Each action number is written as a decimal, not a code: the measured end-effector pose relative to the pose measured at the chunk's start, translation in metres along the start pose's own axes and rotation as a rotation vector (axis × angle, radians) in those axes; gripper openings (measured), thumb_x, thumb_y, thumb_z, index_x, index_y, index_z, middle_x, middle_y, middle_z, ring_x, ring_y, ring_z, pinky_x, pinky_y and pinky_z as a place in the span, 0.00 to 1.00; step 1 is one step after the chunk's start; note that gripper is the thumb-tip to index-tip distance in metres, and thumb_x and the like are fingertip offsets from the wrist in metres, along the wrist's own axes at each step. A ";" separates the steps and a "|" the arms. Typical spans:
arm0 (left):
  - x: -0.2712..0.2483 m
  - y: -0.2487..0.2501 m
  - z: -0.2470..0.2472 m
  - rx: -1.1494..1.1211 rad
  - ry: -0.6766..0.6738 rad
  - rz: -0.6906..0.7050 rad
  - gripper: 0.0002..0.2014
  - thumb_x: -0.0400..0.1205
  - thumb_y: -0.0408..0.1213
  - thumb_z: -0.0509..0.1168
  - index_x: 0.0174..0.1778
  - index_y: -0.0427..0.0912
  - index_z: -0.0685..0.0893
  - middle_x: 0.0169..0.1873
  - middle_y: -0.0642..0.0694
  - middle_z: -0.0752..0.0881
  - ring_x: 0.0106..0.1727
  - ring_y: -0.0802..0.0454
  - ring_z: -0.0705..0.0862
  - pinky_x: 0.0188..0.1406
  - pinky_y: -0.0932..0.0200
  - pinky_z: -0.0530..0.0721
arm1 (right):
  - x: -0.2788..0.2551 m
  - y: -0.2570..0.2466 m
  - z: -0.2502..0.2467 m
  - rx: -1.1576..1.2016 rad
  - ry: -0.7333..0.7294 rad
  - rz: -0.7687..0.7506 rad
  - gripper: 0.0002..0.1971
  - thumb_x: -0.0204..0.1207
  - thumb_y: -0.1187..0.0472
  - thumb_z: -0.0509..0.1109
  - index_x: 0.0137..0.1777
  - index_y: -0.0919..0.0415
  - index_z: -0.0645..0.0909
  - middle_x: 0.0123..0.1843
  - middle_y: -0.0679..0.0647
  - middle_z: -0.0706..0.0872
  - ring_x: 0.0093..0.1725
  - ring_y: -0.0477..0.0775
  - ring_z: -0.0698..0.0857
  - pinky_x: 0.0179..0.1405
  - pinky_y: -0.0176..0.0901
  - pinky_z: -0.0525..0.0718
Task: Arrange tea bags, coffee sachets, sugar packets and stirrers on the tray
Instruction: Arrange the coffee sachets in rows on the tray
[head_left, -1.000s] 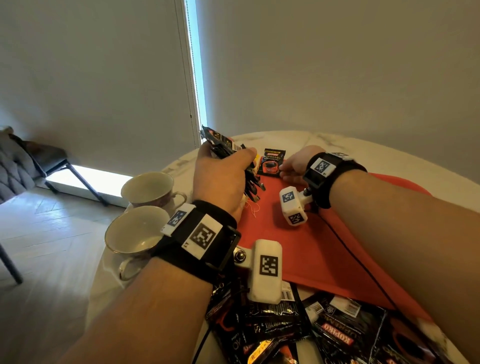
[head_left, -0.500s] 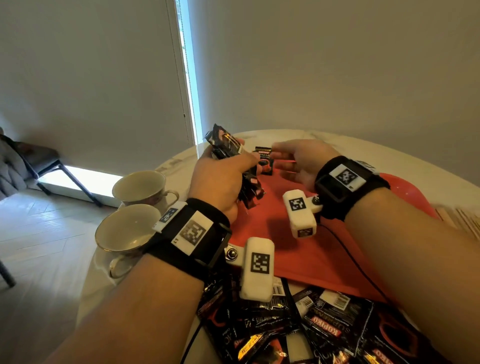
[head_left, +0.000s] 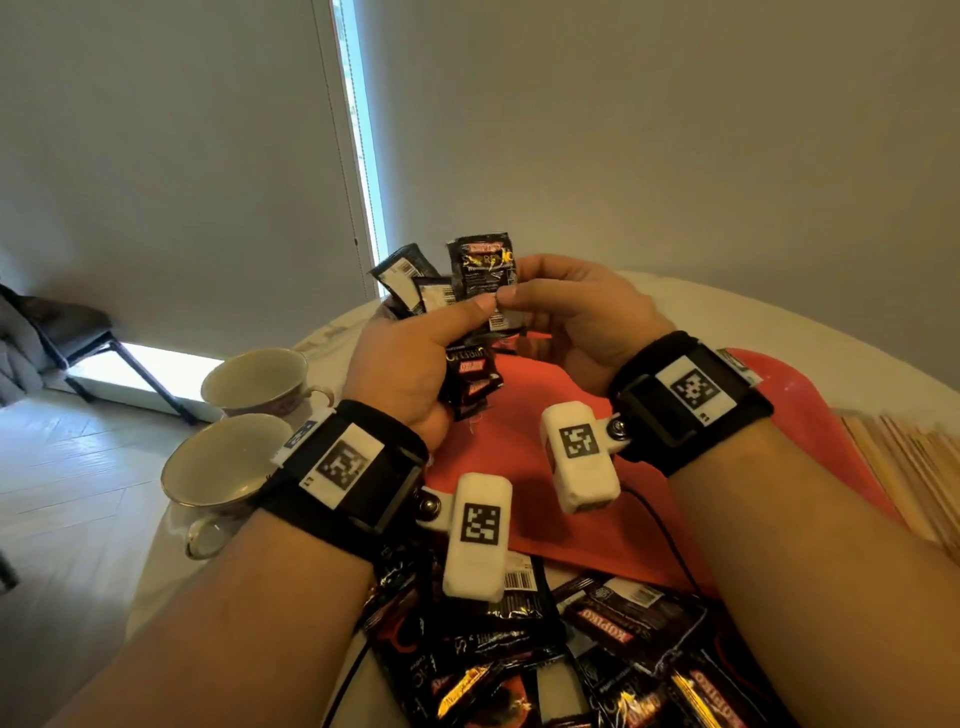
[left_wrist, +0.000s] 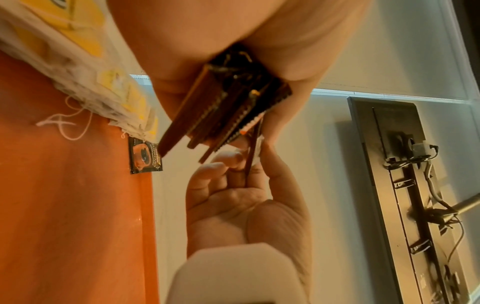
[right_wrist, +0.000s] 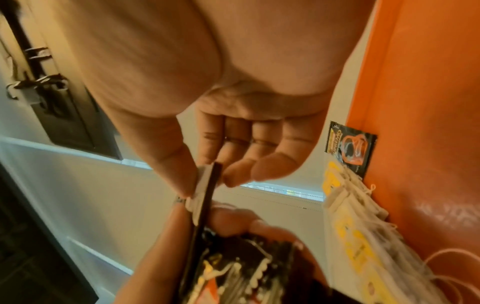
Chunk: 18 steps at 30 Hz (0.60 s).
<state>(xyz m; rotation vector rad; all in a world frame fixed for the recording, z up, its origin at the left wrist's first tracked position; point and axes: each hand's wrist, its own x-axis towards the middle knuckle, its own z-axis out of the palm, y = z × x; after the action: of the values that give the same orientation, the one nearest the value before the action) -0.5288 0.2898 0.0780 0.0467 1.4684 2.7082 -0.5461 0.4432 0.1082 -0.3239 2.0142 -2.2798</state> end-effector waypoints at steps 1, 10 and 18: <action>0.001 0.000 0.000 -0.021 0.035 0.005 0.28 0.76 0.30 0.79 0.73 0.31 0.83 0.61 0.27 0.90 0.58 0.28 0.91 0.54 0.36 0.89 | 0.000 0.000 0.000 0.017 0.029 0.005 0.08 0.77 0.71 0.72 0.43 0.57 0.83 0.38 0.54 0.88 0.33 0.51 0.85 0.33 0.43 0.79; -0.007 0.002 0.005 0.222 0.049 0.257 0.19 0.77 0.26 0.79 0.62 0.34 0.84 0.45 0.39 0.93 0.47 0.41 0.94 0.51 0.43 0.92 | 0.001 0.000 0.011 -0.076 0.138 -0.065 0.17 0.74 0.72 0.65 0.27 0.54 0.72 0.28 0.55 0.72 0.28 0.54 0.72 0.27 0.41 0.69; -0.007 0.003 0.002 0.307 0.003 0.271 0.25 0.75 0.21 0.77 0.69 0.32 0.84 0.53 0.32 0.93 0.54 0.35 0.94 0.58 0.33 0.92 | -0.003 -0.005 0.013 -0.062 0.050 -0.144 0.12 0.80 0.71 0.73 0.61 0.63 0.80 0.29 0.48 0.81 0.24 0.45 0.77 0.22 0.39 0.75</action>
<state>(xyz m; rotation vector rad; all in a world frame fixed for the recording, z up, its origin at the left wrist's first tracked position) -0.5223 0.2892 0.0817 0.2736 1.9983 2.6431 -0.5400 0.4321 0.1143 -0.4343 2.1563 -2.3328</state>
